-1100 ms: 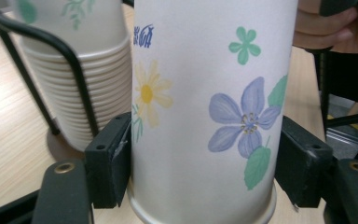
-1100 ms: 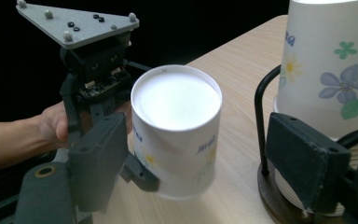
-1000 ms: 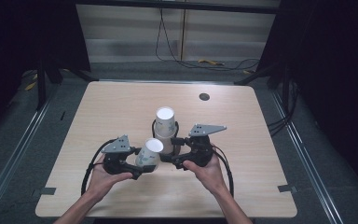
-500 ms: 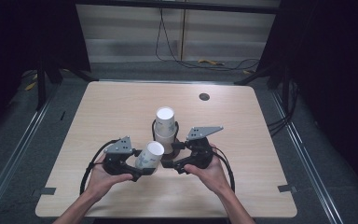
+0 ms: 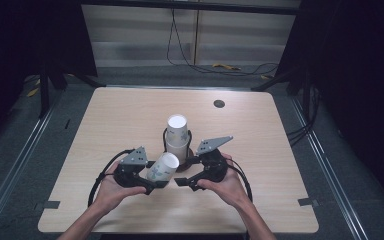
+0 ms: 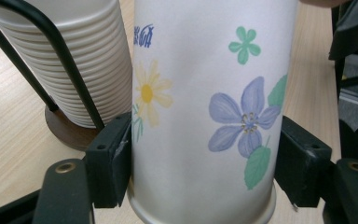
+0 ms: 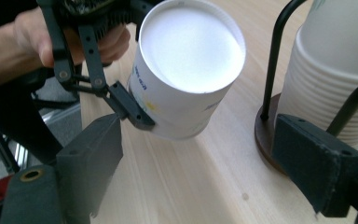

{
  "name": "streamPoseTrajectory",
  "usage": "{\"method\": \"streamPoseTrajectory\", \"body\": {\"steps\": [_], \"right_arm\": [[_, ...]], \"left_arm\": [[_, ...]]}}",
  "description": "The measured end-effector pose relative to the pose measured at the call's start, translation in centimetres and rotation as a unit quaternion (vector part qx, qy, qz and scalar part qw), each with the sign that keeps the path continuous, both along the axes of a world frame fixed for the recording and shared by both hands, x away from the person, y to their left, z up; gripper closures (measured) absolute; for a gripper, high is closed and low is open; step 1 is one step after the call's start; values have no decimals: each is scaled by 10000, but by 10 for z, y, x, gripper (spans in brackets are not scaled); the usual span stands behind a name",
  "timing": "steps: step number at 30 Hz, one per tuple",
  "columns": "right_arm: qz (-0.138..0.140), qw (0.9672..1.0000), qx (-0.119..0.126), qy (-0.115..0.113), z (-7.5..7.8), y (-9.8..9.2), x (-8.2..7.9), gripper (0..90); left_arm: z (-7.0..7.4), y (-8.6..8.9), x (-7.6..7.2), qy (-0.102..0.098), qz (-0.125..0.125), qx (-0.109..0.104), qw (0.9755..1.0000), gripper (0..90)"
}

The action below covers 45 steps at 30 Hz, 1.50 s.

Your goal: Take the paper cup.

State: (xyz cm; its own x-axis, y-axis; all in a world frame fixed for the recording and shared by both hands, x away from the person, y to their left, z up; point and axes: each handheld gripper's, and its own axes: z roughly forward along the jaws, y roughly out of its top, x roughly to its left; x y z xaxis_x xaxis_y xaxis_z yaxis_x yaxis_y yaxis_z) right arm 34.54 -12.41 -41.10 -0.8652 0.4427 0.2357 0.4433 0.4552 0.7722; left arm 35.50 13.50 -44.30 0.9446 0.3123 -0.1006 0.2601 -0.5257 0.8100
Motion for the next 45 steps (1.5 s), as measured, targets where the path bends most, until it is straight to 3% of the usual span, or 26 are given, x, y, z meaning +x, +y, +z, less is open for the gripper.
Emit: {"method": "streamPoseTrajectory", "body": {"steps": [5, 13, 17, 26, 31, 38, 45], "right_arm": [[79, 9997, -239, -21, -1, 2, -1, 170], [107, 9984, -545, -104, 0, -2, -3, 198], [91, 9981, -603, -86, 0, -5, -2, 213], [182, 9950, -985, 60, -7, -4, 1, 243], [256, 9925, -1175, 224, -13, -3, 3, 242], [362, 9901, -1332, 268, -15, 0, 2, 240], [515, 9867, -1520, 256, -18, 6, 1, 181]], "left_arm": [[3, -4, 0, 63, -139, 107, 9998, 299], [9, -14, 4, -64, -212, 335, 9992, 302], [11, -24, 5, -129, -338, 664, 9971, 302], [5, -35, 6, -183, -543, 890, 9944, 307], [0, -37, 4, -199, -590, 1159, 9913, 306], [-3, -35, 2, -172, -569, 1265, 9902, 307], [-3, -35, 1, -174, -658, 1325, 9889, 308]]}}
